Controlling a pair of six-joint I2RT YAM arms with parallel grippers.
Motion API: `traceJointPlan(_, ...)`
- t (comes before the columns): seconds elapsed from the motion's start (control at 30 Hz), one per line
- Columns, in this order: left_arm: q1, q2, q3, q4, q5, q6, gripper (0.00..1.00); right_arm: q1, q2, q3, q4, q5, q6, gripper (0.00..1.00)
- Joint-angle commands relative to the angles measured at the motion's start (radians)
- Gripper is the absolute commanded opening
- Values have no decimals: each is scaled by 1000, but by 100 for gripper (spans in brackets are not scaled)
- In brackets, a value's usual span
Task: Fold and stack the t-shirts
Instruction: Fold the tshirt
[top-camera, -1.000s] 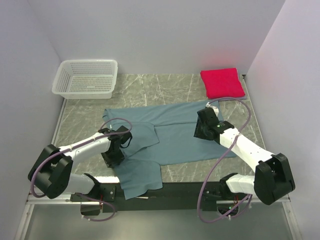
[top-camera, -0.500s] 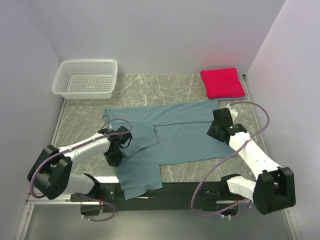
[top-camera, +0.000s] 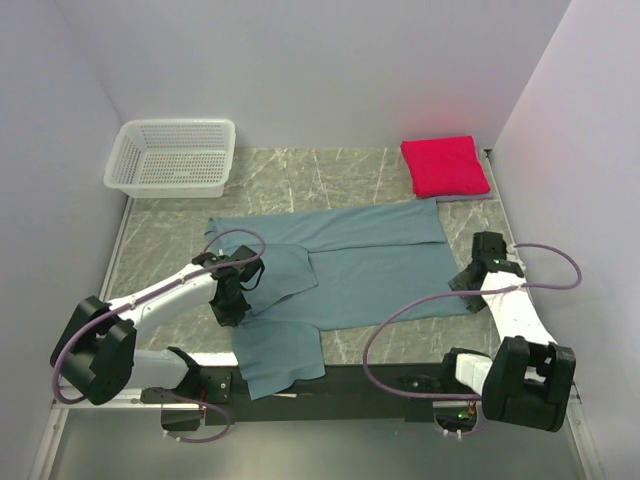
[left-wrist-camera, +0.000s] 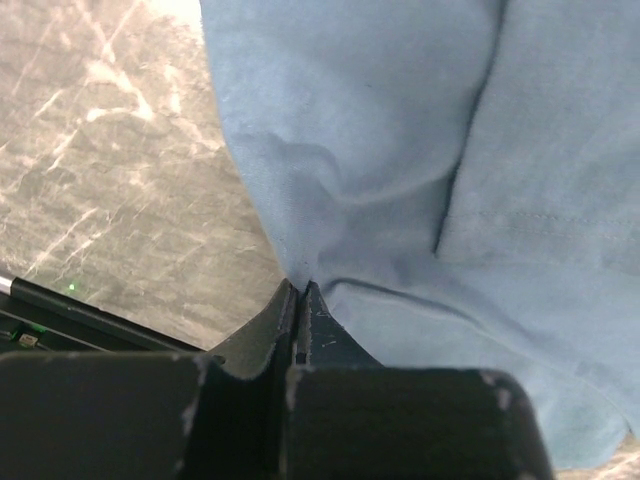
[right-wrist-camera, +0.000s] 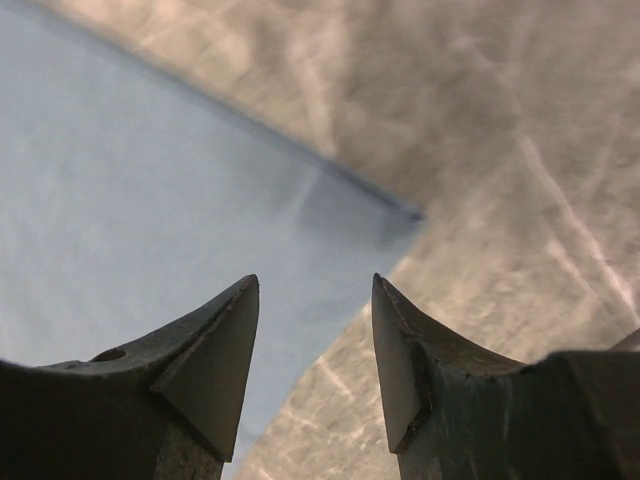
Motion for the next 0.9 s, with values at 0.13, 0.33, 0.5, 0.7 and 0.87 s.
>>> traceJointPlan(0.13,0,-59,-4,20,-15,54,1,-145,9,-25,45,-44,6,56)
traceJointPlan(0.33,7,-73,-3,22,-6,67,0,-159,87,-59,113,-119,6,51)
traceJointPlan(0.5,7,-91,0,14,-10,66,1,-160,112,-83,157,-136,9,46)
traceJointPlan(0.7,8,-99,12,-6,-3,67,1,-159,147,-79,159,-144,6,31)
traceJointPlan(0.87,11,-117,29,-44,-3,69,1,-160,109,-59,78,-98,7,0)
